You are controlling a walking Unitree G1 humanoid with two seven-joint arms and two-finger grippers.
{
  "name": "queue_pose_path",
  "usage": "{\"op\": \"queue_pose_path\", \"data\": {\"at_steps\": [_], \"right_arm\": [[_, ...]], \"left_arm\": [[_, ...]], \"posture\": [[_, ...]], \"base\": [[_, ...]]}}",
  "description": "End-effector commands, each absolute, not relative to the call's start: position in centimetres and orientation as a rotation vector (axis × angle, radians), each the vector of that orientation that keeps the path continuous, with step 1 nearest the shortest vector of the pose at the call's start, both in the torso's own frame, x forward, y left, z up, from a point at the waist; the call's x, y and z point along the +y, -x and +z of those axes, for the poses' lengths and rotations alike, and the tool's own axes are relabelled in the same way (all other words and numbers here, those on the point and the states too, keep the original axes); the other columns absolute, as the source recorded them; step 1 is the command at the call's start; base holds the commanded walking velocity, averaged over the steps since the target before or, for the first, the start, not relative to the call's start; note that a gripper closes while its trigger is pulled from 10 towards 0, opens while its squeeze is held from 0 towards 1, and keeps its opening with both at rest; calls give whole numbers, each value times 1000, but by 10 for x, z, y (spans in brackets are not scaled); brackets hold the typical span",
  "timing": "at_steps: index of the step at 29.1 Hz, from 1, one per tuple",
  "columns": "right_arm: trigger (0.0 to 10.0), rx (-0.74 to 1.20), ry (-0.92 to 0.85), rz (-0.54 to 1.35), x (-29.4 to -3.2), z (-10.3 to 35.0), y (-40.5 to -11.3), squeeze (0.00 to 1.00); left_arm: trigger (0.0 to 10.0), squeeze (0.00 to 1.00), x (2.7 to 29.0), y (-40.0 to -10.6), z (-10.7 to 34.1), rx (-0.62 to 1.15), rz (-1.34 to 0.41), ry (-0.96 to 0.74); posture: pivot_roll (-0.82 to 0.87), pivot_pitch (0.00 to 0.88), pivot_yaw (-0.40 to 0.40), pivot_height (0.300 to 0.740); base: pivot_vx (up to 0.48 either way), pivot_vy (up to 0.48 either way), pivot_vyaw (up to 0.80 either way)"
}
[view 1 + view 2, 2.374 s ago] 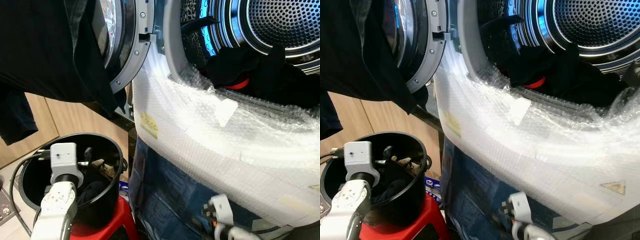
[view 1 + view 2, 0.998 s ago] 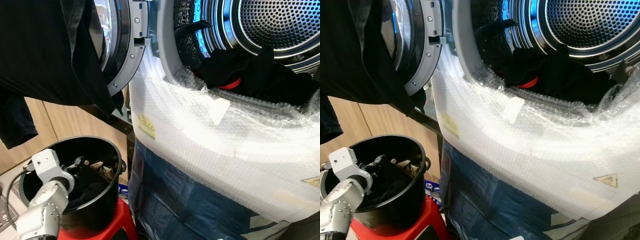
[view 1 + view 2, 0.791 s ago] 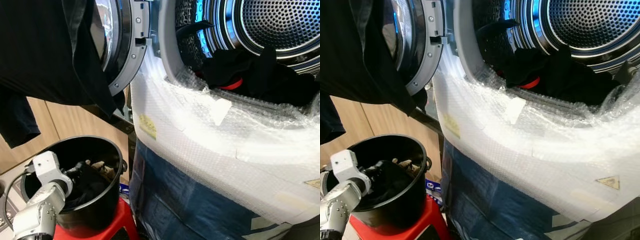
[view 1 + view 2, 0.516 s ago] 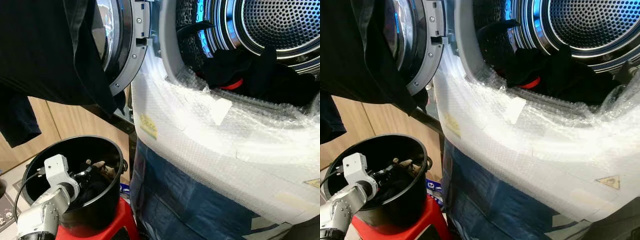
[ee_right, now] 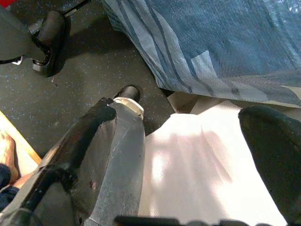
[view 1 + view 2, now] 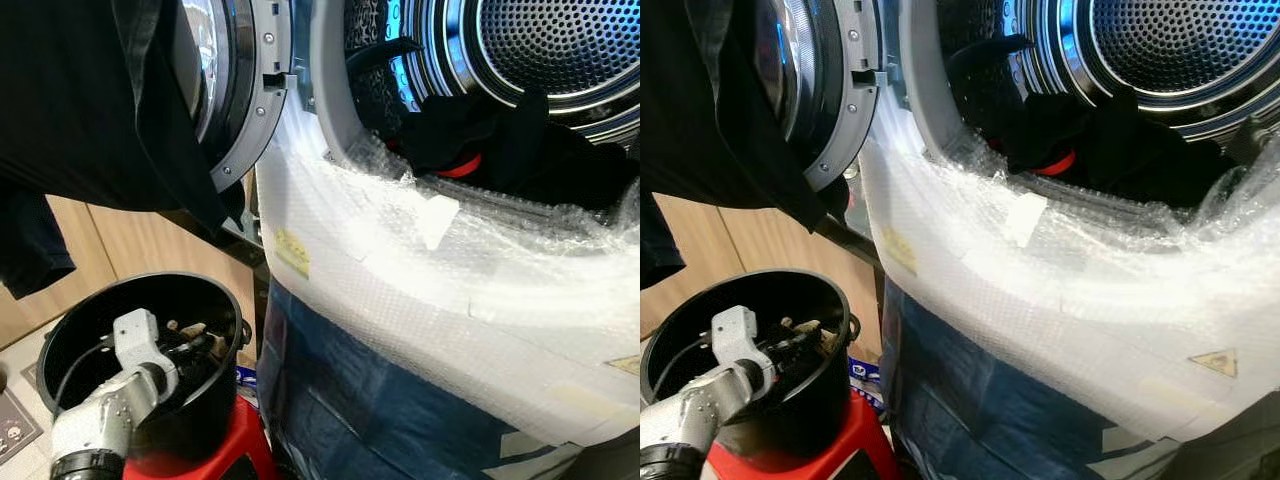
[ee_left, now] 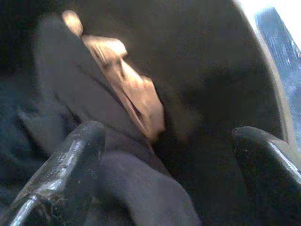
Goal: Clothes washing
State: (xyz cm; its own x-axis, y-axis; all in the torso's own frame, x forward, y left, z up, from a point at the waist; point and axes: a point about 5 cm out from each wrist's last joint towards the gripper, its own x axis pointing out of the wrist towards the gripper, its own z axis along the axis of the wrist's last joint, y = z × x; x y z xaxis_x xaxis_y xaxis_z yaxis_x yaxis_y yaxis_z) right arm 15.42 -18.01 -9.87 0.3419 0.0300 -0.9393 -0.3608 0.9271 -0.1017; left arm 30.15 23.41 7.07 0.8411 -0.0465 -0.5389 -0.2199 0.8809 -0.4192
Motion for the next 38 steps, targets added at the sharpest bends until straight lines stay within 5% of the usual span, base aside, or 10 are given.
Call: {"op": "queue_pose_path", "data": {"at_steps": [1,2,3,4,21,38], "right_arm": [[10000,1209,333,257,-183,-99,-152,0],[10000,1208,333,257,-184,-99,-152,0],[10000,1208,334,258,-184,-99,-152,0],[10000,1205,346,260,-184,-99,-152,0],[10000,1205,397,317,-181,-100,-150,0],[10000,1190,481,366,-180,-100,-151,0]], "left_arm": [[10000,1000,235,-301,71,603,112,521],[10000,600,235,-300,72,605,105,502],[10000,600,235,-299,73,607,99,488],[10000,0,234,-297,75,612,95,479],[10000,0,245,-264,72,755,152,447],[10000,0,265,-285,72,681,294,615]], "posture": [[219,0,-45,740],[216,0,-35,740],[215,0,-35,740],[215,0,-32,740],[229,52,-9,740],[218,36,-19,740]], "base": [[0,0,0],[0,0,0],[0,0,0],[0,0,0],[0,0,0],[0,0,0]]}}
